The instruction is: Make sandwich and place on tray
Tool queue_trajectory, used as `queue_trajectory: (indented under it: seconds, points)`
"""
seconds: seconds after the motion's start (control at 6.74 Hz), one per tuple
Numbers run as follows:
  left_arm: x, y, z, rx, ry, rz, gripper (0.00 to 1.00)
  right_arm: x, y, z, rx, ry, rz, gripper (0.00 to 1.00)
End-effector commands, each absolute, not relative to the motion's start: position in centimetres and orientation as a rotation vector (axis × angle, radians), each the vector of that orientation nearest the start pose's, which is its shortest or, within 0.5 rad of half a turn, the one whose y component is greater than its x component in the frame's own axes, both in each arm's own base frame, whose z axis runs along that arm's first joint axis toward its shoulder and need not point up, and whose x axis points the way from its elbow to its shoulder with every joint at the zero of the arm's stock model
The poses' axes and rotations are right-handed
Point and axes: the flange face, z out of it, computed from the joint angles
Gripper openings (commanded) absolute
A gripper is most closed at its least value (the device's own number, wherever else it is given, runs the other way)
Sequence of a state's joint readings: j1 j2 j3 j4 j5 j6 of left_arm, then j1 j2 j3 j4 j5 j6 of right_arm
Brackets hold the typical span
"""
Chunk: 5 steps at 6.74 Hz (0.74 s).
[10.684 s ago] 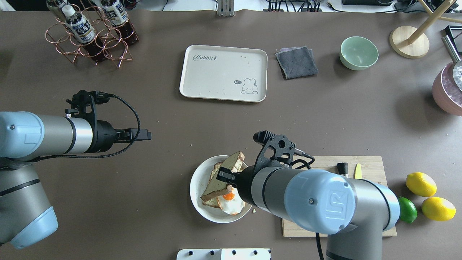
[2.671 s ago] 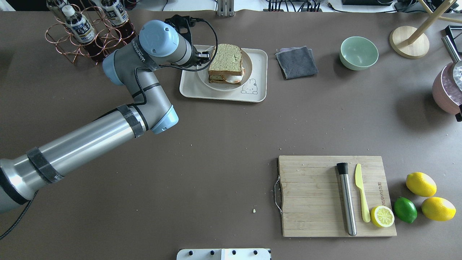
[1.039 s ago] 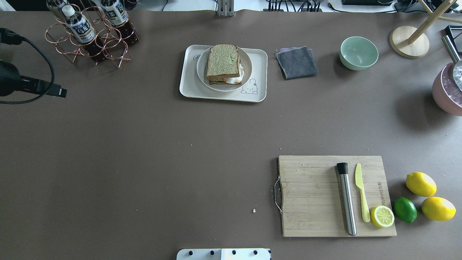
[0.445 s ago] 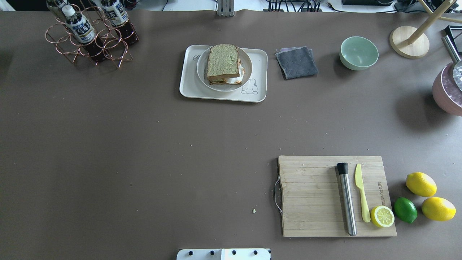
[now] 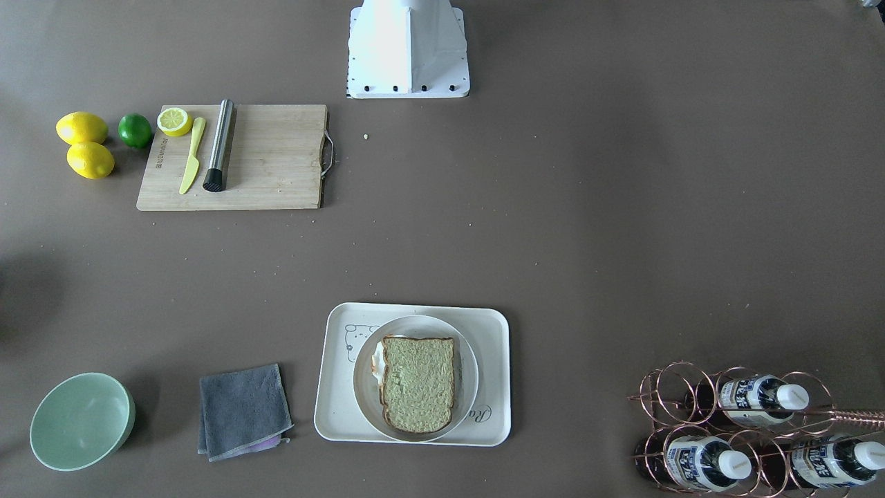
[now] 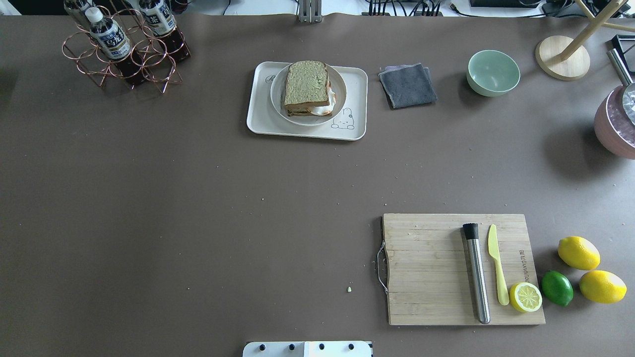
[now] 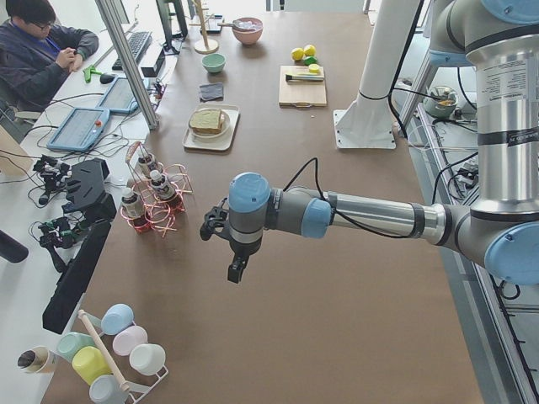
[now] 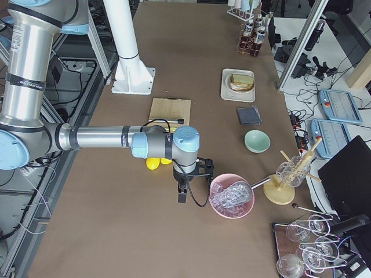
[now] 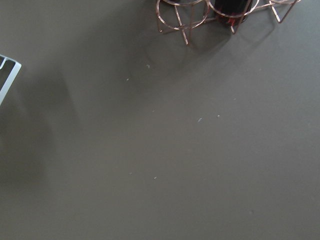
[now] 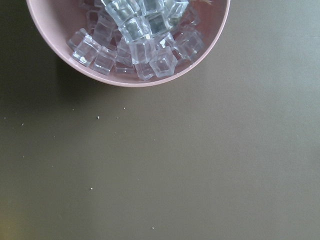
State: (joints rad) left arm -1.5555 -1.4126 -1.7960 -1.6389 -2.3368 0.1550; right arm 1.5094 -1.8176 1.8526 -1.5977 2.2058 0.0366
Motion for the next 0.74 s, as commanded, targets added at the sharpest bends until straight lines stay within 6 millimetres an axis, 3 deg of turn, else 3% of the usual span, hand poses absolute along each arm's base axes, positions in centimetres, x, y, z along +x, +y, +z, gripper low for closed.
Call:
queue_trajectory:
  seconds: [0.0, 0.59]
  points:
    - [-6.5, -40.9, 64.2, 0.149, 0.785, 0.182, 0.97, 5.0, -39.3, 64.0, -0.021, -0.639, -0.033, 1.0]
    - [-6.5, -40.2, 65.3, 0.129, 0.812, 0.168, 0.97, 5.0, -39.1, 64.1, -0.029, -0.644, -0.021, 1.0]
